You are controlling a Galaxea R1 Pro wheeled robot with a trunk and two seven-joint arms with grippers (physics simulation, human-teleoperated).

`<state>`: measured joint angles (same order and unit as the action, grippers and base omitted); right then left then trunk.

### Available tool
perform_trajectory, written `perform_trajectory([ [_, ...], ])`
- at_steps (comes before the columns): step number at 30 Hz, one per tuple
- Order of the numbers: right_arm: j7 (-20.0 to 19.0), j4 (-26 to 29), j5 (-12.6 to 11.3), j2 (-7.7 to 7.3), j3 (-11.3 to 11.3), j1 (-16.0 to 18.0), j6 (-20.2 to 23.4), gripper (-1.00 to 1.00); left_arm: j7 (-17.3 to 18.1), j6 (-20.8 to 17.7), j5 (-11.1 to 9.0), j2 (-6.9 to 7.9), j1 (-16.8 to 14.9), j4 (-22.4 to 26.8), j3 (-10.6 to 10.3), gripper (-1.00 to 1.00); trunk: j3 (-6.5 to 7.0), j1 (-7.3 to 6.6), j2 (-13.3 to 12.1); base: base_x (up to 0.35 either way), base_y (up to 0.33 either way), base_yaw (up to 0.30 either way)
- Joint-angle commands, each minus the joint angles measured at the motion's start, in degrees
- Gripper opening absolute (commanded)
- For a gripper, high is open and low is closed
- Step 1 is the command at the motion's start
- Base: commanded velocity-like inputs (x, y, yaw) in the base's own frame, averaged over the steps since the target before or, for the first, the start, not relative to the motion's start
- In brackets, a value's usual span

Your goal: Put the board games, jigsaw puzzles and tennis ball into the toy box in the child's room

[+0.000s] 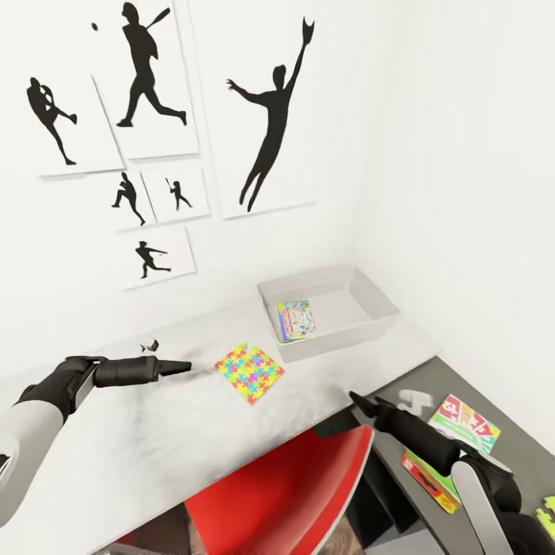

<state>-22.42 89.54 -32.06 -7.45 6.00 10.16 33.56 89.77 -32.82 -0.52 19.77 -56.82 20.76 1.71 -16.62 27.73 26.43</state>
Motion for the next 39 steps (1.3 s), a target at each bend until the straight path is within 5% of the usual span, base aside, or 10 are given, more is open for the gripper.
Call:
perform_trajectory([
  [1, -0.1, 0.0, -0.3, 0.02, 0.1, 0.0, 0.4, 1.0, 0.2, -0.6, 0.1, -0.01, 0.0, 0.0, 0.0, 1.0, -0.09, 0.03, 0.1, -0.003, -0.005, 0.153],
  [39, 0.4, 0.0, -0.3, 0.24, 0.0, 0.0, 0.3, 1.0, 0.2, -0.3, 0.2, 0.08, 0.0, 0.0, 0.1, 1.0, 0.27, 0.03, 0.1, -0.078, 0.034, 0.126],
])
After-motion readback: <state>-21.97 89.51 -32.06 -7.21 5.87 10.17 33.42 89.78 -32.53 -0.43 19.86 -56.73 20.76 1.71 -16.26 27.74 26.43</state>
